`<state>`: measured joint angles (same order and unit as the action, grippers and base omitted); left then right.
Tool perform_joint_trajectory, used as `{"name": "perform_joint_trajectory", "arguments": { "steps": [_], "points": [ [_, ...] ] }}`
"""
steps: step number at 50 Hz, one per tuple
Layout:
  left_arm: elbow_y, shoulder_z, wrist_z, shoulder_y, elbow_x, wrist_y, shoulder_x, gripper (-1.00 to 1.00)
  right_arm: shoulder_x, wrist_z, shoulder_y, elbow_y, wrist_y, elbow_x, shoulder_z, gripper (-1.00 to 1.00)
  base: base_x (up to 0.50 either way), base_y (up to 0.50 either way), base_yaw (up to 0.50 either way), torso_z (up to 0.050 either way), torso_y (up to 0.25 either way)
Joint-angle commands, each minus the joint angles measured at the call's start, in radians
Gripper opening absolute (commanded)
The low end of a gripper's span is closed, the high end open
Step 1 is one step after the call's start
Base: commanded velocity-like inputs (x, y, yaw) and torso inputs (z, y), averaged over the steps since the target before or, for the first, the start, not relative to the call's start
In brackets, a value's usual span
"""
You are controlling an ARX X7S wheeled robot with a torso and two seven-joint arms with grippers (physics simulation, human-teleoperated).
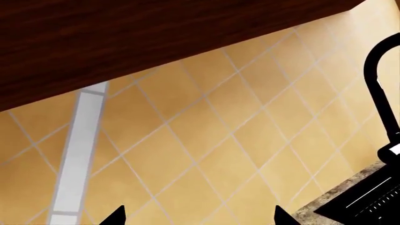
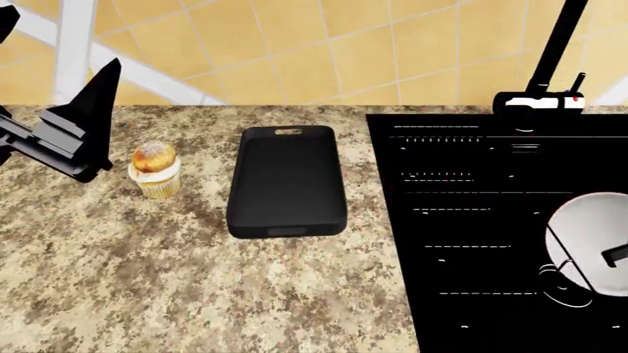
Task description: Move the fresh-baked cupcake off the tray onto the counter, and place the bowl used for mixing into the sink.
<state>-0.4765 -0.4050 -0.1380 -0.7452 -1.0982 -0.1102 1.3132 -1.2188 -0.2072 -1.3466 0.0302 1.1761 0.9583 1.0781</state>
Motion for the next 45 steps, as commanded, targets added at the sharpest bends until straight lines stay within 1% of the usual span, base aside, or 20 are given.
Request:
{"name": "perform_joint_trajectory", "arguments": {
  "steps": [1,9,16,31,32,33,36,40,41,45],
  "points": [
    [0.001,-0.001,0.004,-0.001,0.010,-0.007,-0.005,1.00,0.001,0.015,-0.013,0.000,0.032,-0.059,0.032,-1.00,0.00,0.00,0.00,0.000,0.000],
    [-0.017,-0.001,-0.003,-0.022,0.001,-0.038,-0.009,1.00,0.013,0.034,0.010,0.033,-0.012,-0.081,0.047,-1.00,0.00,0.00,0.00,0.000,0.001],
    [-0.022,-0.002,-0.009,-0.031,0.006,-0.054,-0.011,1.00,0.019,0.043,0.016,0.034,-0.016,-0.086,0.056,-1.00,0.00,0.00,0.00,0.000,0.000],
    [-0.031,0.007,-0.011,-0.010,0.000,-0.040,0.004,1.00,0.017,0.088,0.015,0.002,-0.008,-0.093,0.080,-1.00,0.00,0.00,0.00,0.001,0.001],
    [-0.031,0.007,-0.011,-0.009,0.001,-0.039,0.004,1.00,0.015,0.112,0.016,-0.005,-0.001,-0.101,0.097,-1.00,0.00,0.00,0.00,0.000,0.000],
    [-0.032,0.007,-0.012,-0.007,0.003,-0.037,0.004,1.00,0.016,0.090,0.019,0.002,-0.011,-0.089,0.080,-1.00,0.00,0.00,0.00,0.000,0.000],
    [-0.033,0.007,-0.015,0.000,0.008,-0.034,0.005,1.00,0.016,0.101,0.016,-0.007,0.002,-0.093,0.090,-1.00,0.00,0.00,0.00,0.000,0.000],
    [-0.024,0.008,-0.009,0.019,0.014,-0.014,0.010,1.00,0.021,0.121,0.009,-0.007,0.009,-0.126,0.115,-1.00,0.00,0.00,0.00,0.000,0.003],
    [-0.020,0.009,-0.007,0.024,0.015,-0.009,0.013,1.00,0.022,0.119,0.012,0.003,0.001,-0.121,0.109,1.00,0.00,0.00,0.00,0.000,0.000],
    [-0.017,0.011,-0.005,0.034,0.018,0.001,0.016,1.00,0.025,0.116,0.002,-0.003,0.014,-0.126,0.109,1.00,0.00,0.00,0.00,0.000,0.000]
  ]
}}
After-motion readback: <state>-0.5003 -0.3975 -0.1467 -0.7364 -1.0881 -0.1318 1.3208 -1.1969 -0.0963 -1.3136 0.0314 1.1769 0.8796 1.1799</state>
